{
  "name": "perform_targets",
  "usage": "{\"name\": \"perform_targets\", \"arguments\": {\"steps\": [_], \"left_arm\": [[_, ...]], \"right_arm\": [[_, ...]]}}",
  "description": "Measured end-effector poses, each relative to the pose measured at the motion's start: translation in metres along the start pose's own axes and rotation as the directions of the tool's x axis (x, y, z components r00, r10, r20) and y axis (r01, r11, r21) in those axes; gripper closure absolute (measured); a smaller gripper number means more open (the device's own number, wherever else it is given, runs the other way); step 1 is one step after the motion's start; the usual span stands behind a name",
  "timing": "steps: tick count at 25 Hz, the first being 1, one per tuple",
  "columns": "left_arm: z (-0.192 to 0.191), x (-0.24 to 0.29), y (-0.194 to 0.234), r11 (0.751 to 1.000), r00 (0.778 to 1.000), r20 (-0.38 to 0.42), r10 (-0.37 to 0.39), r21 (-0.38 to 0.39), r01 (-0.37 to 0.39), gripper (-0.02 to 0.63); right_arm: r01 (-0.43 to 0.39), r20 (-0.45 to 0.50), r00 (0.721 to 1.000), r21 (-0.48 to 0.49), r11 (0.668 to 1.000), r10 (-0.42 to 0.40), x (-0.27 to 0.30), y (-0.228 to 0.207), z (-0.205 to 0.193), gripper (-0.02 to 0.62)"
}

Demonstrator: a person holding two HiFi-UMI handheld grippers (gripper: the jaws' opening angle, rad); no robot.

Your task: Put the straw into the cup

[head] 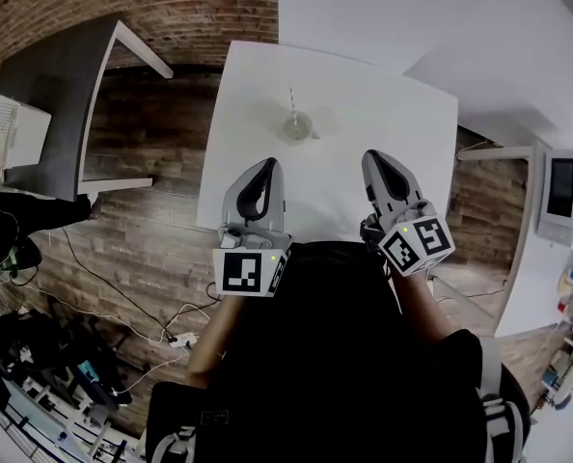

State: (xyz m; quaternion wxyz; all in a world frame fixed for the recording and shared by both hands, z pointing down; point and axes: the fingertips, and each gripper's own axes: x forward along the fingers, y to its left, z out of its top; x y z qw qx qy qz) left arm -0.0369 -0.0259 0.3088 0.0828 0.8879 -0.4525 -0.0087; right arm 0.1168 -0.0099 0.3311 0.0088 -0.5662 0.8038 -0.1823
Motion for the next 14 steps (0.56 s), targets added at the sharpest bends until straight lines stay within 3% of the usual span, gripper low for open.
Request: {"name": "perform_targets", "arguments": {"steps": [14], "left_arm": [[-0.0009,-0.0028,-0.0052,1.0,1.0,0.002,0.001,0.004,-0.001,0.601]], "right_arm": [[-0.007,-0.006,1.0,-0.005,1.0,0.007,-0.0049,0.0016,-0.0018,0.589]]}}
